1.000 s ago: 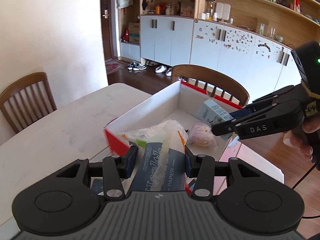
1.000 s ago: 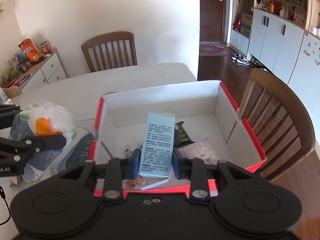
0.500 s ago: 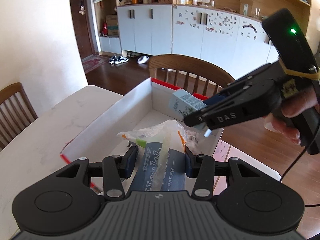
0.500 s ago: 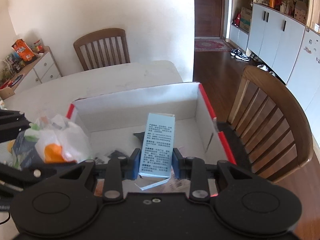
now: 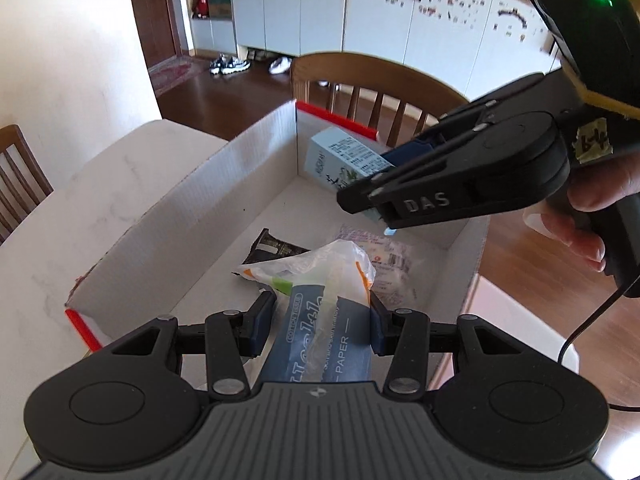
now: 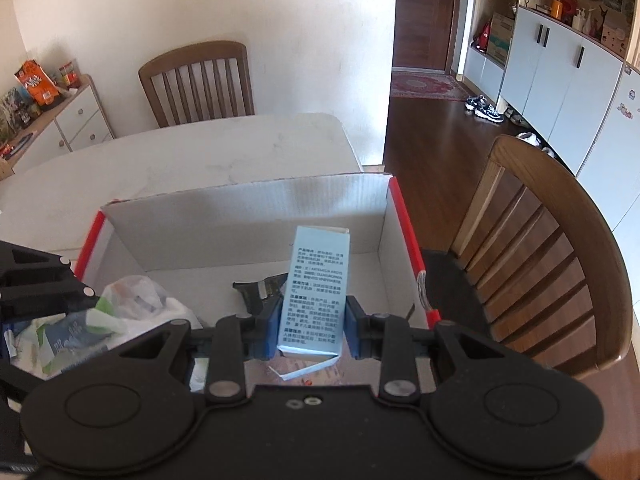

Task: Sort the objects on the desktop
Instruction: 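Lower the tissue pack and carton into the red box and open both tools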

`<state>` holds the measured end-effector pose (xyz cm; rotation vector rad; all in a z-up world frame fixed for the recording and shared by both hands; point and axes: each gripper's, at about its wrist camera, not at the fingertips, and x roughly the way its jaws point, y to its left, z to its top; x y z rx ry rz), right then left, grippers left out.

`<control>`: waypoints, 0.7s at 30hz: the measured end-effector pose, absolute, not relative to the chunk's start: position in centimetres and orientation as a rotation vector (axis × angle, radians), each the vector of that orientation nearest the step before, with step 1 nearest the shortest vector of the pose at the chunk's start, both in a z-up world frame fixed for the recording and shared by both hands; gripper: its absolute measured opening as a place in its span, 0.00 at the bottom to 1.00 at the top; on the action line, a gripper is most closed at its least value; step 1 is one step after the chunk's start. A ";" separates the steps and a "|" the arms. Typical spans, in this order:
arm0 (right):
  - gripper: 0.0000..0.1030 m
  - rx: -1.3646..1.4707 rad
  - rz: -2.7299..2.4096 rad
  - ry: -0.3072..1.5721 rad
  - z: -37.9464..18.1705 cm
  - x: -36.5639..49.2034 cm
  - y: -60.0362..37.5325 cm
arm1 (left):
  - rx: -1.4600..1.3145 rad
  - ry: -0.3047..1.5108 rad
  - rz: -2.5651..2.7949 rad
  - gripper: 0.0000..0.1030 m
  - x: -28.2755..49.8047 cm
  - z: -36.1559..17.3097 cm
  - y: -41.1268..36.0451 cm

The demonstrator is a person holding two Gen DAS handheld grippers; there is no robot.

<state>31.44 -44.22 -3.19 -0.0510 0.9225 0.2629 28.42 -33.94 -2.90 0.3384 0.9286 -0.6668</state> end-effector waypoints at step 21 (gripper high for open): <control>0.30 -0.081 0.214 1.092 -9.4 37.0 -42.9 | 0.470 1.052 -0.666 0.44 29.8 -6.6 -38.0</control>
